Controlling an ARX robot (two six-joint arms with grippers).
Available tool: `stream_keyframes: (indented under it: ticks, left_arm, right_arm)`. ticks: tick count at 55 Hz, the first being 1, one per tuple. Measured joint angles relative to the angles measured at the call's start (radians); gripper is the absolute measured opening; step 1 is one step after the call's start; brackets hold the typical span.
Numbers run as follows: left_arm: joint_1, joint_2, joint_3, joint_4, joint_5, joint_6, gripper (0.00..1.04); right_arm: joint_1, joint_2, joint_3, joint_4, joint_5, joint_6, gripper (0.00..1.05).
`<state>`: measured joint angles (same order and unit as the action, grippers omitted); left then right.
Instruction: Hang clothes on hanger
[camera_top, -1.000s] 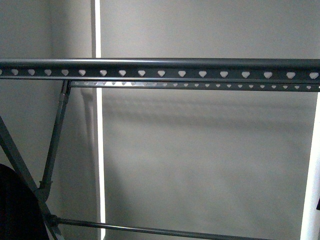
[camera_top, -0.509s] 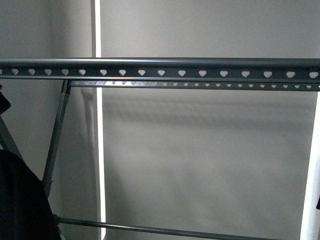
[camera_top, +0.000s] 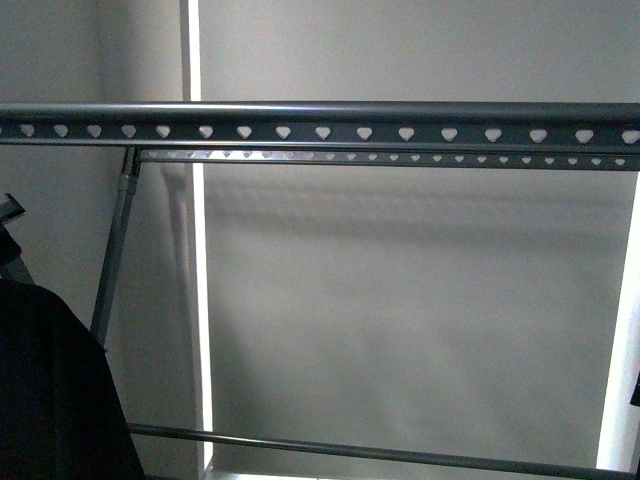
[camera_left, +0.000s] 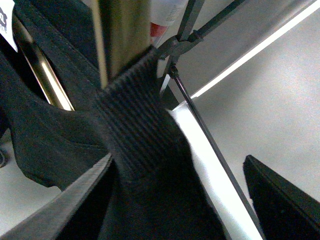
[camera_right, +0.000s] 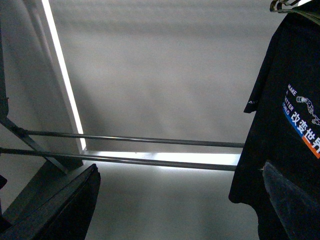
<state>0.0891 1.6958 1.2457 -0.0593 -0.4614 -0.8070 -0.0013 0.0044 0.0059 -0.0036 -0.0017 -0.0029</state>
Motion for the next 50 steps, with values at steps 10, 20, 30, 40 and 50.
stream_keyframes:
  ticks: [10,20,30,40,50]
  left_arm:
    - [0.008,-0.003,-0.007,-0.002,0.042,0.002,0.34]
    - [0.006,-0.053,-0.085,0.029,0.121,0.023,0.09]
    - [-0.001,-0.155,-0.207,0.054,0.227,0.081,0.04]
    - [-0.037,-0.316,-0.355,0.029,0.420,0.229,0.04]
    - [-0.075,-0.486,-0.453,-0.050,0.723,0.470,0.04]
  right_arm:
    - [0.000,0.000,0.000,0.000,0.000,0.000,0.97]
    - [0.000,0.000,0.000,0.000,0.000,0.000,0.97]
    - [0.000,0.000,0.000,0.000,0.000,0.000,0.97]
    - [0.000,0.000,0.000,0.000,0.000,0.000,0.97]
    - [0.000,0.000,0.000,0.000,0.000,0.000,0.97]
